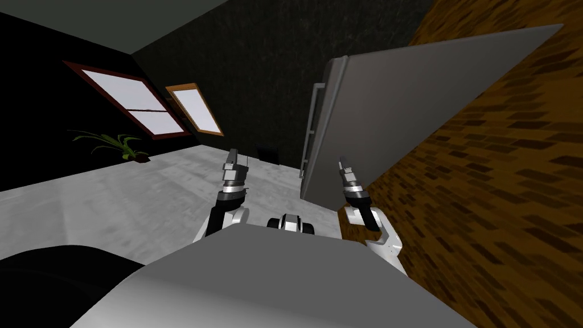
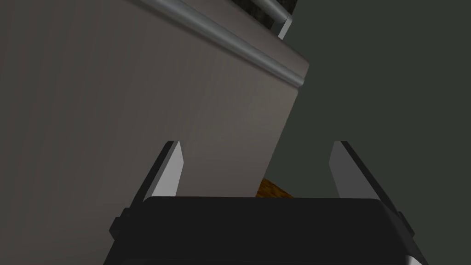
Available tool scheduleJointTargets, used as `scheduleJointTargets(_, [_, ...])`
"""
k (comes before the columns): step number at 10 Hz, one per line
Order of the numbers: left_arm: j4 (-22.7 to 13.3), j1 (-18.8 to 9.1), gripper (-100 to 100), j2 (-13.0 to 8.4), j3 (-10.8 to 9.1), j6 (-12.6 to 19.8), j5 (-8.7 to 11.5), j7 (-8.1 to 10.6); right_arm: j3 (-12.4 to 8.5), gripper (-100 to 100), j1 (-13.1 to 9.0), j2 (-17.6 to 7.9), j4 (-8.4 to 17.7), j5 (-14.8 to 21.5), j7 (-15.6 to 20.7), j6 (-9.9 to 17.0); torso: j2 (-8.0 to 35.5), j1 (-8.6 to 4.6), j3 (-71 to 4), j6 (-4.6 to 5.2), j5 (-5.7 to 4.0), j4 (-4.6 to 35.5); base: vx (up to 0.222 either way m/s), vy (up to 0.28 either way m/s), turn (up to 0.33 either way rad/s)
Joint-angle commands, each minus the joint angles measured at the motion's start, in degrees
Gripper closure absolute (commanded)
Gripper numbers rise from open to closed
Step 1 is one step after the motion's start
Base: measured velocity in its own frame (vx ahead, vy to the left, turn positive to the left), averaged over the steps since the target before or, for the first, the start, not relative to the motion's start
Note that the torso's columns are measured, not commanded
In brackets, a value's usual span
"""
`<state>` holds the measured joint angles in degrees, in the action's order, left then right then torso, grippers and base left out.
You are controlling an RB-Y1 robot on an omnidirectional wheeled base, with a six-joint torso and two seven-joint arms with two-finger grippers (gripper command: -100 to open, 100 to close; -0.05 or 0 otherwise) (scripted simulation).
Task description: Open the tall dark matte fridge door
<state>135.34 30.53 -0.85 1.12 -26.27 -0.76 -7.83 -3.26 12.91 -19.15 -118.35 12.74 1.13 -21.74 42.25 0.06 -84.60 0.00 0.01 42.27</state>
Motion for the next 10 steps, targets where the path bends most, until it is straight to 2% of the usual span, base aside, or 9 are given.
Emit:
scheduleJointTargets(1, [0.0, 0.0, 0, 0.0, 0.0, 0.0, 0.0, 0.0, -0.07, -100, -3.69, -3.34, 3.95, 4.61, 3.16, 0.95, 0.08, 0.05, 0.06, 0.0, 0.02, 0.03, 0.115, 0.263, -0.073])
scheduleJointTargets(2, [0.0, 0.0, 0, 0.0, 0.0, 0.0, 0.0, 0.0, -0.07, -100, -3.69, -3.34, 4.23, 4.61, 3.16, 0.95, 0.03, 0.04, 0.03, 0.0, 0.02, 0.02, 0.093, 0.155, -0.025])
scheduleJointTargets(4, [0.0, -0.01, 0, -0.01, -0.01, 0.0, 0.0, 0.0, -0.41, -100, -6.79, -6.3, 7.82, 8.06, 5.32, 1.81, 0.14, -0.41, 0.09, 0.02, -0.12, 0.05, 0.079, 0.127, -0.051])
scheduleJointTargets(6, [0.0, 0.0, 0, 0.0, 0.0, 0.0, 0.0, 0.0, -0.75, -100, -10.01, -9.45, 11.04, 11.38, 7.53, 2.74, 0.01, 0.13, 0.01, -0.01, 0.04, 0.01, 0.105, 0.215, -0.07])
scheduleJointTargets(7, [0.0, 0.0, 0, 0.0, 0.0, 0.0, 0.0, 0.0, -0.75, -100, -10.01, -9.45, 11.74, 11.58, 7.53, 2.74, -0.08, 0.23, -0.04, -0.01, 0.08, -0.01, 0.101, 0.192, -0.027])
scheduleJointTargets(9, [0.0, -0.01, 0, 0.0, 0.0, 0.0, 0.0, 0.0, -1.09, -100, -13.3, -12.81, 15.84, 15.12, 9.77, 3.73, 0.11, -0.1, 0.07, 0.0, -0.03, 0.04, 0.08, 0.217, -0.056])
scheduleJointTargets(10, [0.0, 0.0, 0, 0.0, 0.0, 0.0, 0.0, 0.0, -1.09, -100, -13.3, -12.81, 16.0, 15.12, 9.77, 3.73, 0.1, 0.01, 0.07, 0.01, 0.0, 0.04, 0.067, 0.16, -0.031])
